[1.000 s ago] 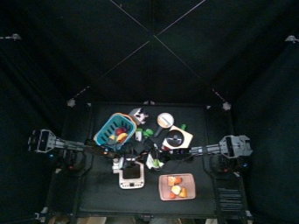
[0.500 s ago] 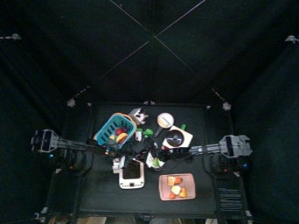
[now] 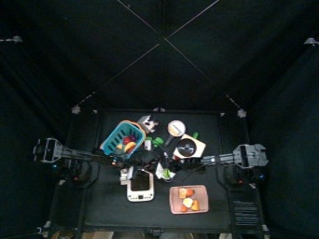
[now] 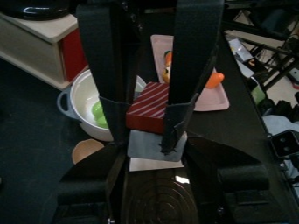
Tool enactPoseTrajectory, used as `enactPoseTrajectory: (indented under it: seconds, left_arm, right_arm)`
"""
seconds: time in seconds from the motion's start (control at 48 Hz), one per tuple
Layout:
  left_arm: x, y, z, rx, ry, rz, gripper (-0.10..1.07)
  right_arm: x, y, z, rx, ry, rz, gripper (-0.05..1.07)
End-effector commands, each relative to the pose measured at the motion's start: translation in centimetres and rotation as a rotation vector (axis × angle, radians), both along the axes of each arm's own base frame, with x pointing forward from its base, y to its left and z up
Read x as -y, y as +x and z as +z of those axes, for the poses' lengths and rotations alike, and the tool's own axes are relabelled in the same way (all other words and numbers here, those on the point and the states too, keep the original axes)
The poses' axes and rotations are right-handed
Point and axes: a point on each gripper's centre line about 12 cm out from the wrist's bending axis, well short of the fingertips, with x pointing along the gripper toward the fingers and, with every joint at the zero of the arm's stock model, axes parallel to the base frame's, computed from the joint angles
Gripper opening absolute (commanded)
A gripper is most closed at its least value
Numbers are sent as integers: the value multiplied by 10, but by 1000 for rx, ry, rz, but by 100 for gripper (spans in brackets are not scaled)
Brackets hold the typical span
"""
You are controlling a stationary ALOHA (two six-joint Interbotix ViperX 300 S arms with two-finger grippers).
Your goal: Hand over salmon sushi
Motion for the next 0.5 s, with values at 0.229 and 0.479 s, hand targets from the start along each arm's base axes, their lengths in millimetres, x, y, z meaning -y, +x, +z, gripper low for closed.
enactPoseTrajectory:
  seconds: [0.229, 0.479]
  left_arm:
    - [2, 1, 9, 36, 11, -18, 60]
    - [2, -4, 8, 31, 12, -19, 60]
  right_arm:
    - [0, -1, 16, 36, -16, 8, 84]
    - [0, -9, 16, 33, -20, 8, 84]
